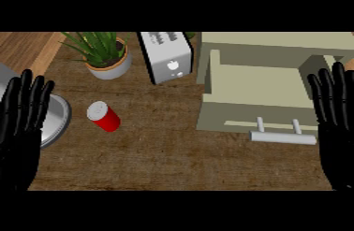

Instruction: Pick up the can, place it into the drawer and close the drawer

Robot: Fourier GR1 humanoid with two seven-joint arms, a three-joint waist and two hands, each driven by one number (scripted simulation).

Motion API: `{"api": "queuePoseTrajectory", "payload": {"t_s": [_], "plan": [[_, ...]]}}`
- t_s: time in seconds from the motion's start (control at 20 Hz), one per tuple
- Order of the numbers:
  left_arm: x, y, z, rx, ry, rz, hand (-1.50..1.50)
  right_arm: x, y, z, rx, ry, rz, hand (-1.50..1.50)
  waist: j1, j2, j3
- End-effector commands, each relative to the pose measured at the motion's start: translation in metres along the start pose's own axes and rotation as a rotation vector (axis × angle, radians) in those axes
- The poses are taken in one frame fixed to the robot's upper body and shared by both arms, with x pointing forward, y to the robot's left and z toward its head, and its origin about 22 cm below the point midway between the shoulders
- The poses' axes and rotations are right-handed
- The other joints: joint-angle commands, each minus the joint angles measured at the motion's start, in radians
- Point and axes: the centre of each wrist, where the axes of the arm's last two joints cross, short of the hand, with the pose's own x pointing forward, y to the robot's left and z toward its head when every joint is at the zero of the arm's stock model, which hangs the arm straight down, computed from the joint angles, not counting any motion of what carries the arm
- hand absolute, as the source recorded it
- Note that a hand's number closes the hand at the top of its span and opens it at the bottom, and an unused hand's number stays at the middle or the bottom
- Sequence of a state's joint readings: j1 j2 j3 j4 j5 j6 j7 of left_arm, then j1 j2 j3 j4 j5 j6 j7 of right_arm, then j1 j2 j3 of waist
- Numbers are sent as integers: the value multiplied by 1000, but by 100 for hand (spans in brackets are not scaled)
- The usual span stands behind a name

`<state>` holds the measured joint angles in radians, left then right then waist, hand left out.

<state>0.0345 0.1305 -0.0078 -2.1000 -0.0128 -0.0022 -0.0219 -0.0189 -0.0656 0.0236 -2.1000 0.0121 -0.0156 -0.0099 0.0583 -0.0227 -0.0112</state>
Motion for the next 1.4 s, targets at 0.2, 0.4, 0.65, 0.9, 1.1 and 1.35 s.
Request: {"api": "queuePoseTrajectory", "payload": {"t_s": [0.2,0.4,0.65,0.9,1.1,1.35], "plan": [[6,18,18,277,26,-82,-150,-6,-9,-6,-7,-3,-6,-150,-52,22,11],[-19,21,38,538,407,-35,-150,-22,-26,19,-160,300,22,-150,-56,26,12],[-1,16,13,572,429,-48,-150,-9,-24,22,-152,311,36,-150,-62,22,12],[8,10,26,560,435,-36,-150,-19,-27,24,-167,336,29,-150,-58,22,11],[9,14,10,556,423,-36,-150,-24,-41,41,-160,309,35,-150,-61,22,11],[-25,14,-5,538,472,-30,-150,-18,-40,38,-155,301,24,-150,-61,22,11]]}}
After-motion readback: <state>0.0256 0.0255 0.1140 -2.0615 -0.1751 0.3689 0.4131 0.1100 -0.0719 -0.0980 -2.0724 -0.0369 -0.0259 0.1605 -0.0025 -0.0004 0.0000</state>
